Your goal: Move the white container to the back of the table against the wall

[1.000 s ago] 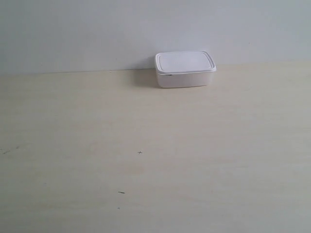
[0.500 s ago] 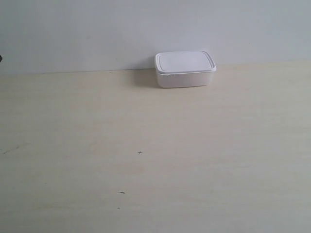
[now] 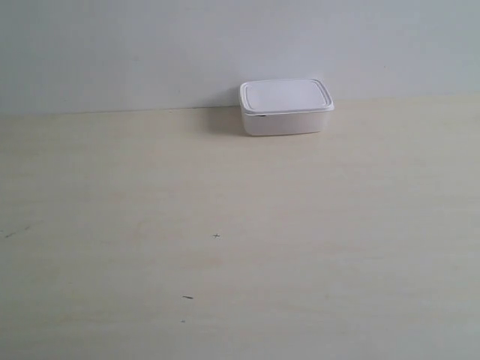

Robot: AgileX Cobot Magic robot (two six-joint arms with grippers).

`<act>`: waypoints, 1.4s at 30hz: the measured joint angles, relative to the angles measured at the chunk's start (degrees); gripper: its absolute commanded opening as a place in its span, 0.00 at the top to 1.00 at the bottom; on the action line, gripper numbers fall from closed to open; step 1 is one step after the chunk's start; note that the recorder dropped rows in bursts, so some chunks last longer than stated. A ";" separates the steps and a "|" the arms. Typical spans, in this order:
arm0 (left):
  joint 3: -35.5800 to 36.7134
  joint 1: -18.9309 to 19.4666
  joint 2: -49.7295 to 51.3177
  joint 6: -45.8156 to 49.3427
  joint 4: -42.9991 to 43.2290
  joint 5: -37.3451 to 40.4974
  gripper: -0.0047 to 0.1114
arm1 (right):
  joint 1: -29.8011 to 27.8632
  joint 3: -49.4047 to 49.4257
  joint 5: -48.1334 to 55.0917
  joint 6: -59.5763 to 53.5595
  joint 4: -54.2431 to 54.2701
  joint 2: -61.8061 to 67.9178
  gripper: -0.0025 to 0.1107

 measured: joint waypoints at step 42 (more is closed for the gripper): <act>14.02 31.12 -14.41 5.45 6.03 31.52 0.96 | -6.25 23.82 5.05 0.00 -1.38 -33.46 0.98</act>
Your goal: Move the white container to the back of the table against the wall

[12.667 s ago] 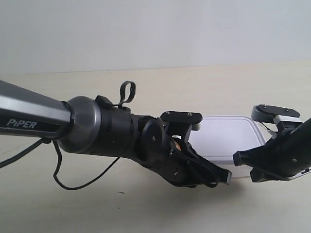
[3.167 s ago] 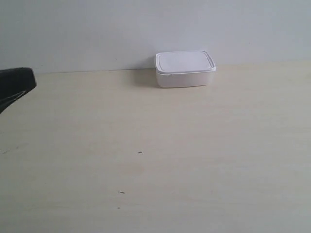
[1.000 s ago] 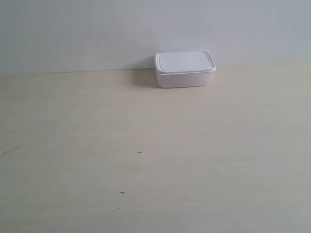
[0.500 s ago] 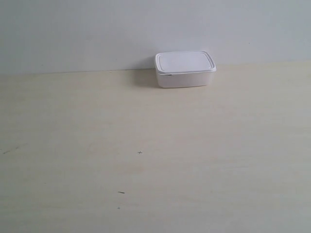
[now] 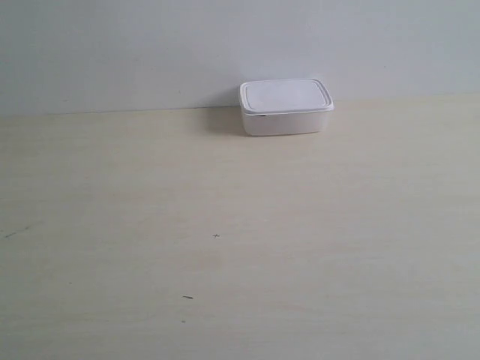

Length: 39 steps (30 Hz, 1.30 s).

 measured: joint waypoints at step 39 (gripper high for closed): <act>0.16 2.37 -6.12 3.32 1.17 23.26 0.96 | 0.00 0.00 0.11 0.00 0.00 0.00 0.98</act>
